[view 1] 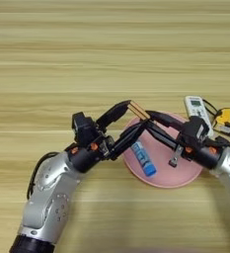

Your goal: Move the objects on the table

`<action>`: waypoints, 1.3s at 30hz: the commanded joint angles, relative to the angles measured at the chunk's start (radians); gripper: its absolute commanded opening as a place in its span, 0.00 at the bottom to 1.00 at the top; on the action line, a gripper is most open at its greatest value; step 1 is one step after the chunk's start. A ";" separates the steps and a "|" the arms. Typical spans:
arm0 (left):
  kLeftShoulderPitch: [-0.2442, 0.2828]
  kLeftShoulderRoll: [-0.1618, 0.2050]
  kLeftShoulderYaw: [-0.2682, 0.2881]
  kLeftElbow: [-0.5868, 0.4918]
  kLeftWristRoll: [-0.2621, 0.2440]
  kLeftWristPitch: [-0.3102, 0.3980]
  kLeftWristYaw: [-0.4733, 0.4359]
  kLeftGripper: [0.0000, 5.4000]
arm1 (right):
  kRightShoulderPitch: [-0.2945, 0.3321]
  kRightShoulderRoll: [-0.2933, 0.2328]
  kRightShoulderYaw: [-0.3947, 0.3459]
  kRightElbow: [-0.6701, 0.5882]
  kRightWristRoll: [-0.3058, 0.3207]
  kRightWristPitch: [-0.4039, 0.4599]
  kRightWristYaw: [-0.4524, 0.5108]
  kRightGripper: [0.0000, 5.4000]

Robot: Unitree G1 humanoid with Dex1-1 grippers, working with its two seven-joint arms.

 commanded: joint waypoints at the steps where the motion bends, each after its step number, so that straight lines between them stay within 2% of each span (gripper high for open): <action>1: -0.001 -0.005 -0.014 0.000 0.024 -0.006 -0.029 0.53 | -0.005 -0.003 0.001 -0.003 0.004 -0.001 0.002 0.16; 7: -0.003 -0.005 -0.015 -0.002 0.022 -0.006 -0.033 0.43 | -0.006 -0.003 0.007 0.000 -0.011 -0.014 0.003 0.16; 11: -0.003 -0.006 -0.014 -0.003 0.018 -0.005 -0.035 0.35 | -0.006 -0.007 0.021 0.010 -0.053 -0.046 0.001 0.15; 22: -0.005 -0.011 -0.010 0.001 0.016 -0.002 -0.052 0.17 | -0.022 -0.005 0.030 0.010 -0.069 -0.072 -0.003 0.15; 37: -0.009 -0.015 -0.006 0.008 0.021 -0.009 -0.053 0.15 | -0.027 -0.002 0.026 0.004 -0.048 -0.070 0.000 0.14; 39: -0.010 -0.016 -0.004 0.010 0.021 -0.011 -0.052 0.15 | -0.026 -0.002 0.026 0.000 -0.039 -0.063 0.004 0.21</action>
